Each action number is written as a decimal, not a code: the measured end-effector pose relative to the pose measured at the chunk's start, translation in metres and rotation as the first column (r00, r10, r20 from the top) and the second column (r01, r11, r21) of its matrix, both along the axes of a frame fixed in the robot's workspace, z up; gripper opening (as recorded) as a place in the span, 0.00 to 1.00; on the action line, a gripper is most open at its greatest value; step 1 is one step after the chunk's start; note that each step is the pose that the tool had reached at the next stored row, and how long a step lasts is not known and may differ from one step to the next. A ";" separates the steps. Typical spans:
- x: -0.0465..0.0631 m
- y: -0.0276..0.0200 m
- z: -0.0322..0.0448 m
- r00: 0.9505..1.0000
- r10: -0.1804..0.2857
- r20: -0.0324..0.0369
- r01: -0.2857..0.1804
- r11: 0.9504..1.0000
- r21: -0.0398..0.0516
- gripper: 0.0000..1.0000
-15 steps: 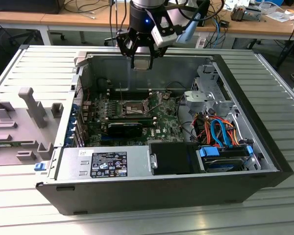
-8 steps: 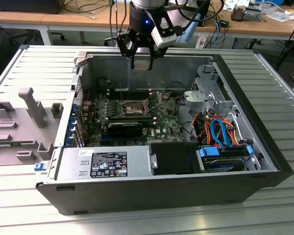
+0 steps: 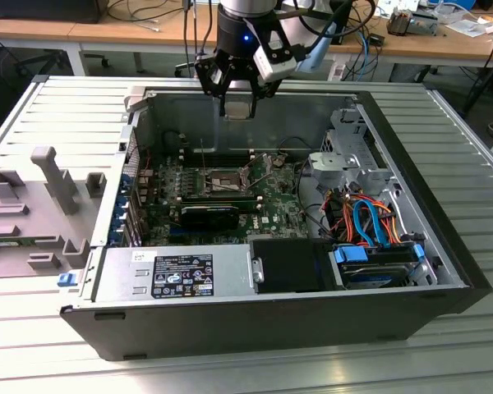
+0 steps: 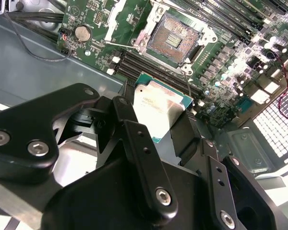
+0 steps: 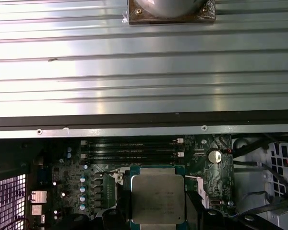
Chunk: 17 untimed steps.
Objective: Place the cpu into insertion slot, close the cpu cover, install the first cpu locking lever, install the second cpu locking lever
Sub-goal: 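Place the cpu into insertion slot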
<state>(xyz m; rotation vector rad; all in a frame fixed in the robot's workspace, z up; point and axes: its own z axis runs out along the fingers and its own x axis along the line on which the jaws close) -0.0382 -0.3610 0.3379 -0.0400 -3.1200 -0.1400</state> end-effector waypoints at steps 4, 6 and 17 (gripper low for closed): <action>0.000 -0.0003 -0.0006 1.000 0.000 0.000 0.000 1.000 0.000 0.54; 0.000 -0.0005 -0.0010 1.000 0.000 0.000 0.000 1.000 0.000 0.54; 0.000 -0.0015 -0.0027 1.000 0.000 0.000 0.000 1.000 0.000 0.54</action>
